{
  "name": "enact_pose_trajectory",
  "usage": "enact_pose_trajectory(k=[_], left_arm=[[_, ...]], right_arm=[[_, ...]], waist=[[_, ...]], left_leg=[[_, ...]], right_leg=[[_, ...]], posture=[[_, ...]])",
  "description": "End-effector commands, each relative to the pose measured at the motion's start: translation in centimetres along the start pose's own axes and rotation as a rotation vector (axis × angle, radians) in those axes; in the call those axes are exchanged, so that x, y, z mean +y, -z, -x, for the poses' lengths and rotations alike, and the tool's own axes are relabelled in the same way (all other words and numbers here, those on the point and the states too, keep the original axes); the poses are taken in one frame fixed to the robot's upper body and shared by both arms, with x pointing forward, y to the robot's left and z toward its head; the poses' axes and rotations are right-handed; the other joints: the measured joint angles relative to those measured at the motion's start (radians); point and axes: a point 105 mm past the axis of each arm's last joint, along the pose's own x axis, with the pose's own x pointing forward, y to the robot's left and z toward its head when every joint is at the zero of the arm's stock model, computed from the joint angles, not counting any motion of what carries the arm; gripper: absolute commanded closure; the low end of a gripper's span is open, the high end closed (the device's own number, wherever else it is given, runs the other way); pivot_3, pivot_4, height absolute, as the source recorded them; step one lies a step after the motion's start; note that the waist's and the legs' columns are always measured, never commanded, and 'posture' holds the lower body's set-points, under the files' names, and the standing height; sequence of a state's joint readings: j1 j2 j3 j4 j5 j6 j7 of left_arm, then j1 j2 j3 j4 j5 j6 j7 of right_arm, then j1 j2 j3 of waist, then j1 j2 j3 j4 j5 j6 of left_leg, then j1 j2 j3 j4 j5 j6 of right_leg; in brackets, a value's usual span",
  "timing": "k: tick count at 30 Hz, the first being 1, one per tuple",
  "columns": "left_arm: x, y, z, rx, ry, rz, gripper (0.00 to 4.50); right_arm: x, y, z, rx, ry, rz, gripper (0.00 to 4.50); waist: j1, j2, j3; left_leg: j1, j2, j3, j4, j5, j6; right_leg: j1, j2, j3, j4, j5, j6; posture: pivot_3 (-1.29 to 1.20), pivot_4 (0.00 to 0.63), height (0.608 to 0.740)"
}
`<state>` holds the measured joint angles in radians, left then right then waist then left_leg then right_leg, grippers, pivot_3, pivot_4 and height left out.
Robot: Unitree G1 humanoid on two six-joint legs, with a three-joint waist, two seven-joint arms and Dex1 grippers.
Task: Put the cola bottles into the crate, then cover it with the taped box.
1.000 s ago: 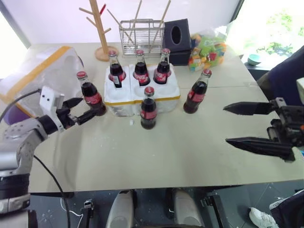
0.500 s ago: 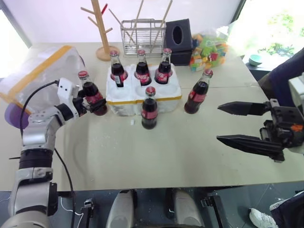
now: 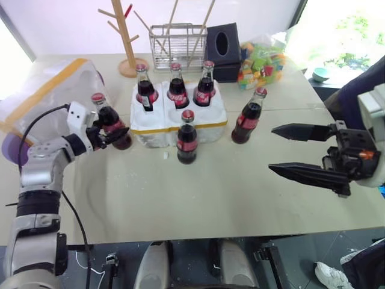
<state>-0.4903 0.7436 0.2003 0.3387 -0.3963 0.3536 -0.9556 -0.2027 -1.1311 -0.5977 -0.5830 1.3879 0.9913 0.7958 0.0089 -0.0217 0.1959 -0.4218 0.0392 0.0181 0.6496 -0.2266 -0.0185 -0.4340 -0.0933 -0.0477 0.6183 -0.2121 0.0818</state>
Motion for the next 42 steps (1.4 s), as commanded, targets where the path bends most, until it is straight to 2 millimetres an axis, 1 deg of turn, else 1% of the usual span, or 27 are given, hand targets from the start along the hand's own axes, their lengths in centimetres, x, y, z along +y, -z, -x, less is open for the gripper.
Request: enact_pose_trajectory(k=[1, 4, 6, 7, 8, 9, 11, 13, 15, 19, 23, 26, 30, 32, 35, 37, 41, 42], left_arm=[[-1.5, -5.4, 2.5, -0.094, 0.127, -0.046, 1.73], [-3.4, -7.6, 4.0, -0.081, 0.288, -0.020, 1.73], [-4.2, -9.4, 4.2, -0.105, 0.362, -0.014, 1.73], [-4.4, -10.7, 3.9, -0.137, 0.383, -0.017, 1.73], [-4.6, -12.0, 3.5, -0.175, 0.398, -0.019, 1.73], [-4.7, -13.4, 2.6, -0.223, 0.415, -0.022, 1.73], [-5.0, -15.1, 1.1, -0.274, 0.433, -0.023, 1.73], [-5.6, -16.0, -1.3, -0.308, 0.460, -0.043, 1.73], [-6.3, -16.4, -3.5, -0.322, 0.495, -0.052, 1.73], [-7.5, -16.3, -6.9, -0.318, 0.545, -0.075, 1.73], [-8.9, -15.4, -10.1, -0.285, 0.591, -0.118, 1.73], [-9.4, -15.5, -11.6, -0.288, 0.587, -0.128, 1.73], [-9.9, -15.5, -12.7, -0.290, 0.589, -0.130, 1.73], [-10.5, -14.8, -13.1, -0.270, 0.613, -0.148, 1.73], [-11.2, -12.9, -13.8, -0.217, 0.640, -0.175, 1.73], [-11.0, -11.4, -14.2, -0.172, 0.613, -0.217, 1.73], [-10.3, -9.8, -14.5, -0.126, 0.556, -0.259, 1.73], [-9.9, -9.5, -14.5, -0.121, 0.533, -0.255, 1.23]], right_arm=[[0.0, -0.5, 0.3, -0.014, 0.021, 0.032, 0.00], [0.1, -0.1, 0.4, -0.007, 0.032, 0.027, 0.00], [0.1, 0.0, 0.4, -0.008, 0.042, 0.024, 0.00], [0.1, 0.0, 0.5, -0.009, 0.049, 0.022, 0.00], [0.1, 0.1, 0.5, -0.010, 0.055, 0.020, 0.00], [0.0, 0.2, 0.5, -0.010, 0.064, 0.018, 0.00], [0.0, 0.4, 0.6, -0.012, 0.075, 0.017, 0.00], [0.0, 0.5, 0.6, -0.018, 0.088, 0.018, 0.00], [0.0, 0.6, 0.6, -0.023, 0.101, 0.019, 0.00], [0.1, 0.9, 0.7, -0.029, 0.130, 0.016, 0.00], [0.4, 1.3, 1.1, -0.035, 0.171, 0.009, 0.00], [0.8, 1.6, 1.3, -0.038, 0.194, -0.001, 0.00], [1.1, 1.9, 1.4, -0.041, 0.211, -0.012, 0.00], [1.1, 2.0, 1.4, -0.044, 0.218, -0.016, 0.00], [0.9, 2.0, 1.4, -0.046, 0.227, -0.019, 0.00], [0.8, 2.0, 1.4, -0.046, 0.229, -0.018, 0.00], [0.7, 2.0, 1.4, -0.048, 0.230, -0.017, 0.00], [0.6, 2.0, 1.3, -0.048, 0.227, -0.016, 0.00]], waist=[[0.004, -0.001, 0.000], [0.011, -0.002, 0.001], [0.015, -0.001, 0.001], [0.021, -0.001, 0.001], [0.027, -0.002, 0.001], [0.035, -0.002, 0.001], [0.038, -0.002, 0.001], [0.039, -0.002, 0.001], [0.034, -0.002, 0.001], [0.027, -0.003, 0.001], [0.029, -0.003, 0.001], [0.032, -0.003, 0.001], [0.030, -0.003, 0.002], [0.029, -0.003, 0.002], [0.031, -0.003, 0.002], [0.031, -0.003, 0.001], [0.031, -0.003, 0.001], [0.030, -0.003, 0.002]], left_leg=[[-0.001, 0.001, 0.000, 0.000, 0.000, 0.000], [-0.004, 0.001, -0.001, 0.001, 0.000, 0.000], [-0.004, 0.000, 0.000, 0.002, 0.000, 0.000], [-0.004, 0.000, 0.000, 0.002, 0.000, 0.000], [-0.004, 0.000, 0.000, 0.003, 0.000, 0.000], [-0.004, 0.000, 0.000, 0.003, 0.000, 0.000], [-0.004, 0.000, -0.001, 0.004, 0.000, 0.000], [-0.004, -0.001, -0.001, 0.005, 0.000, 0.000], [-0.003, -0.001, -0.001, 0.006, 0.000, 0.000], [-0.003, -0.001, -0.001, 0.006, 0.000, 0.001], [-0.004, 0.001, -0.001, 0.006, -0.002, 0.004], [-0.005, 0.001, -0.001, 0.006, -0.003, 0.005], [-0.006, 0.001, -0.001, 0.008, -0.003, 0.006], [-0.005, 0.001, -0.001, 0.009, -0.003, 0.006], [-0.005, 0.001, -0.001, 0.010, -0.003, 0.006], [-0.005, 0.002, -0.001, 0.010, -0.003, 0.006], [-0.005, 0.002, -0.001, 0.011, -0.004, 0.007], [-0.005, 0.002, -0.001, 0.011, -0.004, 0.007]], right_leg=[[-0.001, 0.000, 0.000, 0.000, 0.000, -0.001], [-0.002, 0.001, 0.000, 0.000, -0.001, -0.003], [-0.002, 0.000, 0.000, -0.002, -0.001, -0.003], [-0.002, 0.000, 0.000, -0.002, -0.001, -0.003], [-0.001, 0.000, 0.000, -0.002, -0.001, -0.003], [-0.001, 0.000, 0.000, -0.002, -0.001, -0.003], [0.000, 0.001, 0.000, -0.001, -0.001, -0.003], [0.002, 0.001, 0.000, -0.002, 0.000, -0.002], [0.003, 0.001, 0.000, -0.002, 0.000, -0.001], [0.003, 0.001, 0.000, -0.002, 0.001, 0.001], [0.001, 0.004, 0.001, -0.002, 0.003, 0.003], [0.001, 0.004, 0.001, -0.002, 0.003, 0.003], [0.001, 0.004, 0.001, -0.003, 0.003, 0.003], [0.001, 0.004, 0.002, -0.003, 0.003, 0.003], [0.001, 0.004, 0.002, -0.003, 0.001, 0.000], [0.002, 0.004, 0.002, -0.003, 0.001, 0.000], [0.002, 0.004, 0.002, -0.002, 0.001, 0.001], [0.002, 0.004, 0.002, -0.002, 0.001, 0.001]], posture=[[0.00, 0.150, 0.740], [0.00, 0.150, 0.740], [0.00, 0.150, 0.740], [0.00, 0.150, 0.740], [0.00, 0.150, 0.740], [0.00, 0.150, 0.740], [0.00, 0.150, 0.740], [0.00, 0.150, 0.740], [0.00, 0.150, 0.740], [0.00, 0.150, 0.740], [0.00, 0.150, 0.740], [0.00, 0.150, 0.740], [0.00, 0.150, 0.740], [0.00, 0.150, 0.740], [0.00, 0.150, 0.740], [0.00, 0.150, 0.740], [0.00, 0.150, 0.740], [0.00, 0.150, 0.740]])
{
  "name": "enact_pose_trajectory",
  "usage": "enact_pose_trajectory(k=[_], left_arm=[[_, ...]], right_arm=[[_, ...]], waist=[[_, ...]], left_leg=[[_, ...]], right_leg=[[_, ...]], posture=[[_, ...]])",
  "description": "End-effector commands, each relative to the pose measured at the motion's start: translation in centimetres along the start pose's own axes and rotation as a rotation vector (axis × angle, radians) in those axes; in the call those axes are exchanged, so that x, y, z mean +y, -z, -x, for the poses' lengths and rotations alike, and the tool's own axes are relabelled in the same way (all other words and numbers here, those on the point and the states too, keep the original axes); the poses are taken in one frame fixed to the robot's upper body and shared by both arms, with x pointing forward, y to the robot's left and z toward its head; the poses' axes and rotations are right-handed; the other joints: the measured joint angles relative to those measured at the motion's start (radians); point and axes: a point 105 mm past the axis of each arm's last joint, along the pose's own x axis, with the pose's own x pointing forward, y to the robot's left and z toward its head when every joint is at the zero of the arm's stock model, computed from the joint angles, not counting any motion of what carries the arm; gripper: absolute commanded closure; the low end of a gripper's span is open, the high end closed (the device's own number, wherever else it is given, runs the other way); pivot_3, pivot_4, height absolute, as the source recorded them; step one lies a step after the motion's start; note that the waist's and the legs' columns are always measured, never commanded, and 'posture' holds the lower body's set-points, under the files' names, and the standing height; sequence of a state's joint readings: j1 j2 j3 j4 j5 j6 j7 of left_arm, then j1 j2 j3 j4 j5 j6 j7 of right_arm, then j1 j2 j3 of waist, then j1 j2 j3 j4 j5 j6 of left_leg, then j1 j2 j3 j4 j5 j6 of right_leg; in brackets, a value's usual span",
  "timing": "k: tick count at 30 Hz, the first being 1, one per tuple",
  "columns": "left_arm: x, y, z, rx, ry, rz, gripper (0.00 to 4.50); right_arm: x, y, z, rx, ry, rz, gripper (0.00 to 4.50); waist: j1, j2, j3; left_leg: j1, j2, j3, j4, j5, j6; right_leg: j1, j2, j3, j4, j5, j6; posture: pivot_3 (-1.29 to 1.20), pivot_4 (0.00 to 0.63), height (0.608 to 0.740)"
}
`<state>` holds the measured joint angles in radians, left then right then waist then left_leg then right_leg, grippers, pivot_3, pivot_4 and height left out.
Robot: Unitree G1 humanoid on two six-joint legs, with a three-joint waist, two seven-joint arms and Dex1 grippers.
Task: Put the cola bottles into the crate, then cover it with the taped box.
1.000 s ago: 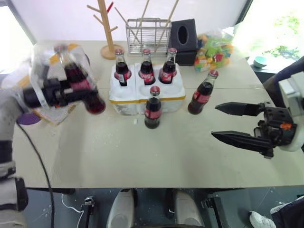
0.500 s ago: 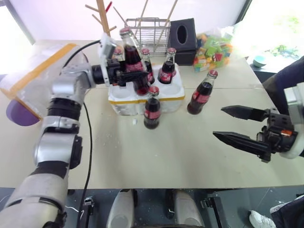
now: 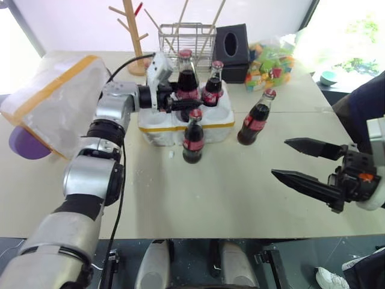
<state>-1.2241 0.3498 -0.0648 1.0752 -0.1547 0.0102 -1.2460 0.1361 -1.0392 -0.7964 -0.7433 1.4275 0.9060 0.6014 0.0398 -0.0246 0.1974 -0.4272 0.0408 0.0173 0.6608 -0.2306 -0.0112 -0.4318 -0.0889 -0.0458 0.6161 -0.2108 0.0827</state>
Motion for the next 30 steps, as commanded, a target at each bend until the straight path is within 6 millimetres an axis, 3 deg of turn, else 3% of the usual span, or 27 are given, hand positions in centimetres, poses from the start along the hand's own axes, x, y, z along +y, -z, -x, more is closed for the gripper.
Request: enact_pose_trajectory(k=[1, 2, 3, 8, 12, 15, 19, 21, 24, 28, 30], left_arm=[[0.8, -0.6, 0.5, -0.011, -0.059, -0.057, 0.69], [0.9, -0.4, 0.6, -0.011, -0.066, -0.054, 0.16], [0.9, -0.2, 0.8, -0.012, -0.069, -0.052, 0.07], [1.2, -1.7, 2.5, -0.100, -0.093, -0.053, 0.07], [0.5, -4.7, 6.1, -0.202, -0.101, -0.055, 0.07], [-1.4, -6.0, 9.3, -0.210, -0.110, -0.050, 0.07], [-6.3, -5.0, 11.7, -0.123, -0.019, 0.000, 0.07], [-8.6, -3.7, 11.7, -0.070, 0.016, 0.026, 0.07], [-10.2, -1.6, 10.5, -0.020, -0.002, 0.037, 0.07], [-10.6, 1.2, 8.2, 0.028, -0.087, 0.006, 0.07], [-10.4, 1.6, 7.5, 0.015, -0.118, 0.004, 0.07]], right_arm=[[0.0, -0.6, -0.1, -0.027, -0.003, 0.031, 0.00], [-0.1, -0.6, -0.1, -0.028, -0.007, 0.031, 0.00], [-0.1, -0.6, -0.2, -0.030, -0.012, 0.030, 0.00], [-0.4, -0.5, -0.8, -0.031, -0.042, 0.028, 0.00], [-0.6, -0.5, -1.1, -0.031, -0.059, 0.025, 0.00], [-0.6, -0.5, -1.2, -0.030, -0.069, 0.018, 0.00], [-0.4, -0.1, -1.3, -0.011, -0.093, 0.012, 0.00], [-0.4, 0.1, -1.5, 0.001, -0.107, 0.018, 0.00], [-0.6, 0.0, -1.8, -0.001, -0.118, 0.021, 0.00], [-0.9, -0.1, -2.1, -0.003, -0.122, 0.024, 0.00], [-0.9, -0.3, -2.1, -0.003, -0.123, 0.026, 0.00]], waist=[[-0.001, 0.000, 0.000], [-0.001, 0.000, 0.000], [0.000, 0.000, 0.000], [-0.002, 0.000, 0.000], [-0.005, 0.000, 0.000], [-0.011, 0.001, 0.000], [-0.017, 0.002, -0.001], [-0.014, 0.002, -0.001], [-0.002, 0.002, -0.001], [0.003, 0.002, -0.001], [0.000, 0.002, -0.001]], left_leg=[[0.000, 0.000, 0.000, 0.000, 0.000, 0.000], [0.000, 0.000, 0.000, 0.001, 0.000, 0.000], [0.000, 0.000, 0.000, 0.001, 0.000, 0.000], [0.000, 0.001, 0.000, 0.002, 0.000, 0.000], [0.001, 0.002, 0.000, 0.001, 0.000, 0.001], [0.001, 0.003, 0.000, 0.001, -0.001, 0.001], [0.002, 0.003, 0.001, 0.001, -0.001, 0.001], [0.003, 0.003, 0.001, 0.001, -0.001, 0.001], [0.004, 0.003, 0.001, 0.003, -0.001, 0.001], [0.004, 0.003, 0.001, 0.003, -0.001, 0.001], [0.004, 0.002, 0.002, 0.003, -0.001, 0.001]], right_leg=[[0.000, 0.000, 0.000, 0.000, 0.000, 0.000], [0.000, 0.000, 0.000, 0.000, 0.000, 0.000], [0.000, 0.000, 0.000, 0.000, 0.000, 0.000], [0.001, 0.000, 0.000, 0.001, 0.000, -0.001], [0.000, 0.001, 0.000, 0.001, 0.000, 0.000], [0.000, 0.002, 0.001, 0.003, 0.001, 0.002], [0.001, 0.002, 0.001, 0.003, 0.001, 0.002], [0.002, 0.002, 0.002, 0.003, -0.001, -0.002], [0.003, 0.002, 0.003, 0.001, -0.001, -0.003], [0.004, 0.002, 0.003, 0.000, 0.000, -0.003], [0.004, 0.002, 0.004, 0.000, 0.000, -0.003]], posture=[[0.00, 0.150, 0.740], [0.00, 0.150, 0.740], [0.00, 0.150, 0.740], [0.00, 0.150, 0.740], [0.00, 0.150, 0.740], [0.00, 0.150, 0.740], [0.00, 0.150, 0.740], [0.00, 0.150, 0.740], [0.00, 0.150, 0.740], [0.00, 0.150, 0.740], [0.00, 0.150, 0.740]])
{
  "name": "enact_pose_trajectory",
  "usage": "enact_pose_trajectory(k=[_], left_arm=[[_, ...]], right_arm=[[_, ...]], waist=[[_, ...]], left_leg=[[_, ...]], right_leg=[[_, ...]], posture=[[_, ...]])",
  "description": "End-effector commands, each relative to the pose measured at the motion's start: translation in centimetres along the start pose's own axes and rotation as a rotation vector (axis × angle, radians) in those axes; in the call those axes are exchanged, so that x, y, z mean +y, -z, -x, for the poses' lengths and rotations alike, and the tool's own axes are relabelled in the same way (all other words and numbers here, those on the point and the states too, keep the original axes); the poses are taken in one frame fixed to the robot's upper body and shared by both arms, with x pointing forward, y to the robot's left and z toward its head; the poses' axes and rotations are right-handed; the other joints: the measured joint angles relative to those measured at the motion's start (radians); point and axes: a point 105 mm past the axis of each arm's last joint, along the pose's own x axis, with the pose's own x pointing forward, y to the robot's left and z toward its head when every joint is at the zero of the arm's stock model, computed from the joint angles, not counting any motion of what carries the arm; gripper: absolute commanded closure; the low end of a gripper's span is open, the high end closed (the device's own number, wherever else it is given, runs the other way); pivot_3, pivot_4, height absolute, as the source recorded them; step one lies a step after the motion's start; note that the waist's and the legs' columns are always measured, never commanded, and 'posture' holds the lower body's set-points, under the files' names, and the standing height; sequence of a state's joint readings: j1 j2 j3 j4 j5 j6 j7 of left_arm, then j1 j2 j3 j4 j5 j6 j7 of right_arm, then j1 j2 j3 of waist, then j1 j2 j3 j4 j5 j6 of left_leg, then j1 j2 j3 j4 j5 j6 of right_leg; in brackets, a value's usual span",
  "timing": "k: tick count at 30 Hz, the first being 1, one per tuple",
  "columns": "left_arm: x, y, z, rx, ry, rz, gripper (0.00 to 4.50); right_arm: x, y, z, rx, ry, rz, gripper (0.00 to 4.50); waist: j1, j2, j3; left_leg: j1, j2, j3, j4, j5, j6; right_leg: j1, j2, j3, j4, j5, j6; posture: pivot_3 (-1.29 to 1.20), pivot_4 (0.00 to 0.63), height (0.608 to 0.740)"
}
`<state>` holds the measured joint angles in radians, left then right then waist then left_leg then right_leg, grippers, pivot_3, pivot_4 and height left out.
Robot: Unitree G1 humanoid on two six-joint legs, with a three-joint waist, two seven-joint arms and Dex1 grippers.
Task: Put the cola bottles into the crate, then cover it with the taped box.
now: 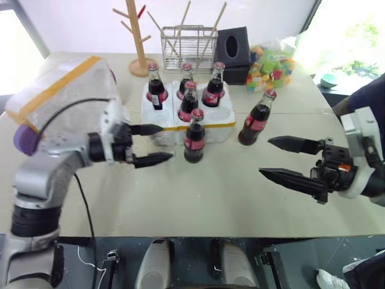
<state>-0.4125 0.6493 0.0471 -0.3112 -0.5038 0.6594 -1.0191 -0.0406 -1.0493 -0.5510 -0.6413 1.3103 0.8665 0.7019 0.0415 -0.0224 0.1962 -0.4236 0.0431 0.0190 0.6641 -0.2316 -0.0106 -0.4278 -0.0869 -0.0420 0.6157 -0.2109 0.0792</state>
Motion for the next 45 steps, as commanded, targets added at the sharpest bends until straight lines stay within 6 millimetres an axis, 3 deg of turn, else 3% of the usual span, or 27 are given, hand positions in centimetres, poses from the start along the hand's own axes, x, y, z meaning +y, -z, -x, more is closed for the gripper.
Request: enact_pose_trajectory(k=[1, 6, 13, 26, 27, 29, 31, 35, 39, 41, 45], left_arm=[[0.3, -0.5, -1.1, -0.032, -0.065, -0.078, 0.07], [1.5, 0.7, -3.1, -0.038, -0.120, -0.076, 0.07], [2.5, 0.8, -5.3, -0.072, -0.102, -0.058, 0.07], [2.6, 1.2, -8.8, -0.113, -0.037, -0.028, 0.07], [2.6, 1.0, -8.8, -0.122, -0.030, -0.027, 0.30], [2.8, 0.6, -8.4, -0.132, -0.029, -0.027, 0.84], [3.1, 0.3, -7.6, -0.137, -0.034, -0.017, 1.72], [3.0, -0.3, -6.2, -0.146, -0.006, 0.000, 1.69], [1.8, -3.7, -0.7, -0.204, 0.118, 0.110, 1.69], [1.9, -5.2, 0.8, -0.223, 0.131, 0.136, 1.69], [4.9, -8.3, 3.1, -0.297, -0.003, 0.109, 1.69]], right_arm=[[0.0, -0.7, 0.1, -0.008, -0.001, 0.031, 0.00], [0.2, -0.7, 0.1, -0.011, 0.006, 0.032, 0.00], [0.3, -0.9, 0.3, -0.017, 0.025, 0.036, 0.00], [0.2, -0.8, 0.5, -0.018, 0.049, 0.031, 0.00], [0.2, -0.7, 0.4, -0.019, 0.049, 0.031, 0.00], [0.2, -0.7, 0.4, -0.019, 0.051, 0.030, 0.00], [0.1, -0.7, 0.5, -0.019, 0.054, 0.028, 0.00], [0.0, -0.6, 0.5, -0.019, 0.059, 0.027, 0.00], [-0.1, -0.4, 0.3, -0.016, 0.060, 0.029, 0.00], [-0.2, -0.4, 0.3, -0.017, 0.059, 0.028, 0.00], [-0.5, -0.5, 0.2, -0.023, 0.053, 0.028, 0.00]], waist=[[-0.002, 0.000, 0.000], [-0.001, 0.002, -0.001], [0.000, 0.002, -0.001], [0.000, 0.001, -0.001], [0.000, 0.001, -0.001], [-0.001, 0.001, -0.001], [-0.001, 0.001, -0.001], [-0.006, 0.002, -0.001], [-0.015, 0.002, 0.000], [-0.015, 0.002, 0.000], [0.003, 0.002, 0.000]], left_leg=[[0.000, 0.000, 0.000, 0.000, 0.000, 0.000], [0.000, 0.001, 0.000, 0.000, 0.000, 0.000], [0.000, 0.001, 0.000, 0.000, 0.000, 0.000], [0.000, 0.001, 0.000, 0.000, 0.000, 0.001], [0.000, 0.001, 0.000, 0.000, 0.000, 0.001], [0.000, 0.001, 0.000, 0.000, 0.000, 0.001], [0.000, 0.001, 0.000, 0.000, 0.000, 0.001], [-0.001, 0.001, 0.000, 0.000, -0.001, 0.001], [-0.002, 0.005, 0.000, -0.001, -0.001, 0.001], [-0.003, 0.005, 0.000, -0.001, -0.001, 0.001], [-0.002, 0.004, 0.000, 0.000, -0.001, 0.001]], right_leg=[[0.000, 0.000, 0.000, 0.000, 0.000, 0.000], [-0.001, 0.002, 0.001, 0.000, 0.000, 0.000], [-0.001, 0.002, 0.001, 0.000, 0.000, 0.000], [-0.001, 0.002, 0.001, 0.000, 0.000, 0.000], [-0.001, 0.002, 0.001, 0.000, 0.000, 0.000], [-0.001, 0.002, 0.001, 0.000, 0.000, 0.000], [-0.001, 0.002, 0.001, 0.000, 0.000, 0.000], [-0.001, 0.003, 0.001, 0.000, 0.000, 0.000], [-0.004, 0.007, 0.002, 0.001, 0.000, -0.001], [-0.006, 0.007, 0.002, 0.002, 0.000, -0.001], [-0.003, 0.006, 0.002, 0.001, 0.000, -0.001]], posture=[[0.00, 0.150, 0.740], [0.00, 0.150, 0.740], [0.00, 0.150, 0.740], [0.00, 0.150, 0.740], [0.00, 0.150, 0.740], [0.00, 0.150, 0.740], [0.00, 0.150, 0.740], [0.00, 0.150, 0.740], [0.00, 0.150, 0.740], [0.00, 0.150, 0.740], [0.00, 0.150, 0.740]])
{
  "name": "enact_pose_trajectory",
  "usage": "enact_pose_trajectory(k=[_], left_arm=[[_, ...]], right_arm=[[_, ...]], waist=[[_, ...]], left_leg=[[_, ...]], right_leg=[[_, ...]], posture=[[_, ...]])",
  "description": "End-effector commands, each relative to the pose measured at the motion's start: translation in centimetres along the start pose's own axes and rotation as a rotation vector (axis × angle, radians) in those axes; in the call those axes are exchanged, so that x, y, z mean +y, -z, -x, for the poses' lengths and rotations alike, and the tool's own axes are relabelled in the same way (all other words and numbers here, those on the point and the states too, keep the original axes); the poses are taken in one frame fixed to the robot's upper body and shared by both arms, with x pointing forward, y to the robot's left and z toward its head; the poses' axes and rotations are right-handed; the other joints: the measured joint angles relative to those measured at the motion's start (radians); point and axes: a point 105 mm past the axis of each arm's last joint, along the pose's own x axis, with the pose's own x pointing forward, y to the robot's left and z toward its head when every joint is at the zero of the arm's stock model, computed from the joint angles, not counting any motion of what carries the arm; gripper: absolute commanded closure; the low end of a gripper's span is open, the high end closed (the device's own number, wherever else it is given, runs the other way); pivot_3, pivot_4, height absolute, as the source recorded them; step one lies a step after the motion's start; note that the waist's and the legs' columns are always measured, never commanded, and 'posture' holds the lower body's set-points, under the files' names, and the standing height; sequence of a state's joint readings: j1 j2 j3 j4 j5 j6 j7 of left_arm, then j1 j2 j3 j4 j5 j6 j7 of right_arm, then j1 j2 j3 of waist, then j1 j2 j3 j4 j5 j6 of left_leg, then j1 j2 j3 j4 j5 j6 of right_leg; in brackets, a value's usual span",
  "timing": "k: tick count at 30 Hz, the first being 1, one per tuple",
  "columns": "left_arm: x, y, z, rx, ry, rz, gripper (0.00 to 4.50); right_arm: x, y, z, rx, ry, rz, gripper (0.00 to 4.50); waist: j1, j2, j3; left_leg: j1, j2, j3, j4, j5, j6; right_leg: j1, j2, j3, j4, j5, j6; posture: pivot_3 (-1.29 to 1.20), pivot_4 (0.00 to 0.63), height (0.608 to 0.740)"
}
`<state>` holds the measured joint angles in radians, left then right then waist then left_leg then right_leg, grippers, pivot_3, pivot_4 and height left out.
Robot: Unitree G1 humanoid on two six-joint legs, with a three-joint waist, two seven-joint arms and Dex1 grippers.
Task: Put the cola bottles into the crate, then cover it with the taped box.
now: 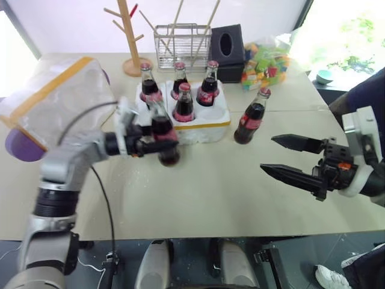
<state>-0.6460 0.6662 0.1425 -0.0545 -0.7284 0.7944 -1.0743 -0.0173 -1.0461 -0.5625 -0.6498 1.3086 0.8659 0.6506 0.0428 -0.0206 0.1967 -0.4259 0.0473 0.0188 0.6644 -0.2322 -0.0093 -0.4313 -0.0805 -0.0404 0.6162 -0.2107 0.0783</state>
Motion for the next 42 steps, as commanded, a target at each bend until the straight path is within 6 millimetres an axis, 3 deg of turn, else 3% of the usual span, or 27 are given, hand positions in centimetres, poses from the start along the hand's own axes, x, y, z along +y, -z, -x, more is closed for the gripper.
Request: enact_pose_trajectory(k=[1, 4, 9, 17, 25, 28, 29, 32, 36, 42], left_arm=[[1.5, -5.1, 1.5, -0.130, -0.090, -0.100, 1.69], [3.9, -6.6, 2.3, -0.142, -0.195, -0.157, 1.69], [6.9, -5.8, 1.9, -0.086, -0.253, -0.218, 1.69], [7.8, -2.4, -1.2, -0.013, -0.176, -0.200, 1.69], [8.4, 1.3, -2.0, 0.084, -0.190, -0.196, 1.69], [8.8, 2.1, -1.8, 0.098, -0.216, -0.192, 0.23], [8.7, 2.2, -1.6, 0.096, -0.217, -0.189, 0.02], [8.1, 2.0, -0.9, 0.074, -0.216, -0.186, 0.02], [5.8, -0.1, 0.6, 0.021, -0.159, -0.175, 0.02], [-1.1, -5.4, 3.0, -0.045, 0.053, -0.116, 0.02]], right_arm=[[-0.1, -0.8, -0.1, -0.030, -0.008, 0.034, 0.00], [-0.2, -0.7, -0.3, -0.031, -0.018, 0.035, 0.00], [-0.3, -0.8, -0.6, -0.034, -0.027, 0.042, 0.00], [-0.2, -0.5, -0.6, -0.039, -0.013, 0.036, 0.00], [-0.3, -0.1, -0.7, -0.041, 0.008, 0.024, 0.00], [-0.6, 0.0, -0.6, -0.037, 0.033, 0.032, 0.00], [-0.9, 0.1, -0.6, -0.032, 0.050, 0.039, 0.00], [-1.9, 0.7, -0.6, -0.016, 0.112, 0.062, 0.00], [-4.1, 2.0, -0.4, 0.015, 0.244, 0.093, 0.00], [-8.8, 3.6, -0.2, -0.021, 0.459, 0.054, 0.00]], waist=[[0.002, 0.000, 0.000], [-0.004, 0.000, 0.000], [-0.004, 0.000, 0.000], [-0.003, -0.001, 0.000], [-0.002, -0.001, 0.000], [-0.003, -0.001, 0.000], [-0.003, -0.001, 0.000], [-0.005, -0.001, 0.000], [-0.009, -0.001, 0.000], [-0.010, -0.001, 0.000]], left_leg=[[0.000, 0.000, 0.000, 0.001, 0.000, 0.000], [0.000, -0.001, 0.000, 0.001, 0.000, 0.000], [0.000, 0.000, 0.000, -0.002, 0.000, 0.000], [-0.001, -0.001, 0.001, -0.001, 0.000, 0.000], [-0.002, -0.001, 0.001, -0.001, 0.000, 0.001], [-0.001, -0.001, 0.001, -0.001, 0.000, 0.001], [-0.001, -0.001, 0.001, -0.001, 0.000, 0.001], [-0.001, -0.001, 0.001, -0.001, 0.000, 0.001], [0.000, 0.000, 0.001, -0.001, 0.000, 0.001], [0.000, 0.000, 0.002, -0.001, 0.000, 0.001]], right_leg=[[0.001, 0.000, 0.000, -0.001, 0.000, 0.000], [0.001, 0.000, 0.000, -0.002, 0.000, 0.000], [0.000, 0.001, 0.000, -0.001, 0.000, 0.000], [0.000, -0.001, 0.001, -0.002, 0.001, 0.000], [-0.001, 0.000, 0.001, -0.002, 0.001, 0.000], [-0.001, 0.000, 0.001, -0.001, 0.001, 0.000], [-0.001, 0.000, 0.001, -0.001, 0.001, 0.000], [-0.001, 0.000, 0.001, -0.001, 0.001, 0.000], [-0.001, 0.000, 0.001, -0.001, 0.001, 0.000], [-0.001, 0.000, 0.003, 0.000, 0.001, 0.000]], posture=[[0.00, 0.150, 0.740], [0.00, 0.150, 0.740], [0.00, 0.150, 0.740], [0.00, 0.150, 0.740], [0.00, 0.150, 0.740], [0.00, 0.150, 0.740], [0.00, 0.150, 0.740], [0.00, 0.150, 0.740], [0.00, 0.150, 0.740], [0.00, 0.150, 0.740]])
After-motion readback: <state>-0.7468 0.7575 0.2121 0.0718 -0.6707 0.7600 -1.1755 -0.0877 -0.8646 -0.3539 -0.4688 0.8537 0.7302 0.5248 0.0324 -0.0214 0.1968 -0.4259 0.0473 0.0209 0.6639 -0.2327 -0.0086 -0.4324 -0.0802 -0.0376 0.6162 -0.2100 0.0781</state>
